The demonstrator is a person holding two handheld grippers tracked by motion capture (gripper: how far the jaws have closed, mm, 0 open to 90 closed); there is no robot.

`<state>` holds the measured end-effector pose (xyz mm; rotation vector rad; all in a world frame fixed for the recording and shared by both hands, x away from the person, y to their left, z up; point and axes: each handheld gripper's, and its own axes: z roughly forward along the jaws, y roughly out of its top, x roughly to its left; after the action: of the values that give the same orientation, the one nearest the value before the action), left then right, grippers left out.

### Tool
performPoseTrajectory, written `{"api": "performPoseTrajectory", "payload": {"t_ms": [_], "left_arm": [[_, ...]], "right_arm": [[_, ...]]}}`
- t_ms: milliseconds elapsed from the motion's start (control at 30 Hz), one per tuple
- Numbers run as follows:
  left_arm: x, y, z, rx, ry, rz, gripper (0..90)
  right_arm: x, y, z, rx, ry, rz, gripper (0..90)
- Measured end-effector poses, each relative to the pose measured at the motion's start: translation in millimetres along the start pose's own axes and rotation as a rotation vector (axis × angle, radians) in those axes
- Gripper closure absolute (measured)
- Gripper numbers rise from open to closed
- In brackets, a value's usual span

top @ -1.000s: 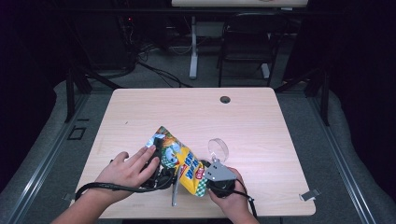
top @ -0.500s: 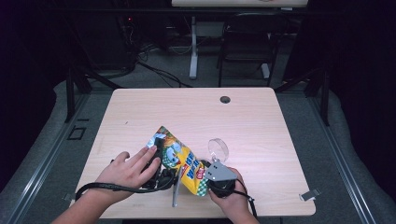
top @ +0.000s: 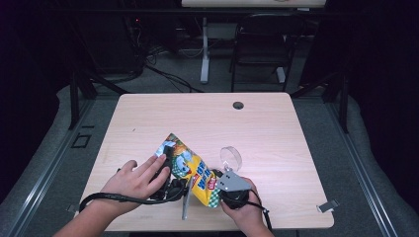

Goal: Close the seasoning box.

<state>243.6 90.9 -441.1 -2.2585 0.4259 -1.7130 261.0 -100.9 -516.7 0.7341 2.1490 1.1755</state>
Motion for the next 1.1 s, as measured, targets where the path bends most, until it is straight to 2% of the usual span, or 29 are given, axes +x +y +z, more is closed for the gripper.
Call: {"api": "performPoseTrajectory", "payload": {"t_ms": [433, 467, 600, 667, 1000, 1100], "left_arm": [[2.2, 0.9, -0.3, 0.001, -0.006, 0.011, 62.4], [2.6, 1.4, 0.0, -0.007, 0.005, 0.014, 62.4], [3.7, 2.2, -0.3, -0.002, 0.004, 0.024, 62.4], [4.2, 2.5, -0.7, -0.003, -0.005, 0.025, 62.4], [3.8, 2.6, -1.3, -0.012, 0.005, 0.015, 62.5], [4.8, 2.6, -2.0, -0.006, -0.005, 0.022, 62.5]], "right_arm": [[-1.1, 0.2, -1.1, 0.0, 0.009, 0.014, 71.0], [-1.2, 0.1, -1.2, -0.001, 0.01, 0.016, 71.0], [-1.2, 0.1, -1.1, 0.0, 0.009, 0.014, 70.9], [-1.0, -0.1, -0.9, -0.001, 0.008, 0.011, 70.9], [-0.6, -0.2, -1.1, 0.003, 0.005, 0.004, 70.9], [-0.4, -0.1, -1.2, 0.004, 0.007, 0.005, 70.9]]}}
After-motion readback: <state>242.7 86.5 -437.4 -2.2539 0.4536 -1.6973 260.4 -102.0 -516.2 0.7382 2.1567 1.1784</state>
